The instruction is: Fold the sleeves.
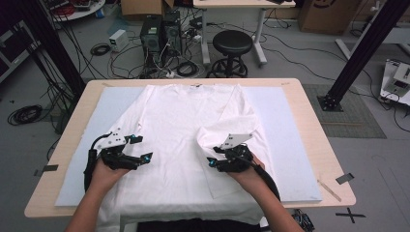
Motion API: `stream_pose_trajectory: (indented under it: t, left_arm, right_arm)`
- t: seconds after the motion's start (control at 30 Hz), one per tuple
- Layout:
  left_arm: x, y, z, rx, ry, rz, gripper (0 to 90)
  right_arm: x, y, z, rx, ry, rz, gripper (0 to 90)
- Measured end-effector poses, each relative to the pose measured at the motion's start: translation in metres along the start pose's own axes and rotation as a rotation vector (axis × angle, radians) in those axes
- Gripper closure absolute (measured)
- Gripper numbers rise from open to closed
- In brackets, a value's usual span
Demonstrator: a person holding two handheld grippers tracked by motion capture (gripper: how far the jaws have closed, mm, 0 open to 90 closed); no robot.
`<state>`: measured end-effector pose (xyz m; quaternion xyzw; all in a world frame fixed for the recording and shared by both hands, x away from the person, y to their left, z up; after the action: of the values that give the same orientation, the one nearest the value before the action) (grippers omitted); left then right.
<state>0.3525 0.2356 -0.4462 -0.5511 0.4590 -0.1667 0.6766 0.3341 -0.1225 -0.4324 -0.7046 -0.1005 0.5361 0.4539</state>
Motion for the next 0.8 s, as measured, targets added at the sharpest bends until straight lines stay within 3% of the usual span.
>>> stream_pose_trajectory:
  t: [0.23, 0.4, 0.53, 0.6, 0.7, 0.8]
  left_arm:
    - [0.002, 0.000, 0.000, 0.000, 0.003, 0.002, 20.4]
    - [0.001, 0.000, 0.001, -0.004, 0.002, -0.001, 20.4]
    - [0.001, 0.000, 0.000, 0.001, 0.002, 0.001, 20.4]
    - [0.002, 0.000, -0.001, 0.001, 0.008, 0.001, 20.4]
    - [0.003, 0.001, -0.001, 0.004, 0.009, 0.006, 20.4]
    - [0.002, 0.000, -0.001, 0.002, 0.005, 0.002, 20.4]
  right_arm:
    - [0.004, 0.014, 0.009, -0.069, -0.039, 0.075, 54.7]
    - [0.000, 0.013, 0.013, -0.127, -0.039, 0.045, 54.7]
    - [0.004, 0.015, 0.015, -0.121, -0.055, 0.071, 55.0]
    - [0.018, 0.025, 0.014, -0.115, -0.071, 0.139, 63.4]
    - [0.018, 0.026, 0.010, -0.078, -0.095, 0.127, 80.0]
    - [0.019, 0.025, 0.008, -0.061, -0.102, 0.125, 86.4]
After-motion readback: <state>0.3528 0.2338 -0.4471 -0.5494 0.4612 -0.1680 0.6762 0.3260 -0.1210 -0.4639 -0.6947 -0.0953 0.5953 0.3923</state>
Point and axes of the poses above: each handheld gripper's, and its own axes: x roughly forward along the jaws, y roughly out of its underside, z roughly to its left, the point moved 3 cm from there along x, roughly forward along the jaws, and after that the axes turned 1 degree about z, right-handed, at the moved point
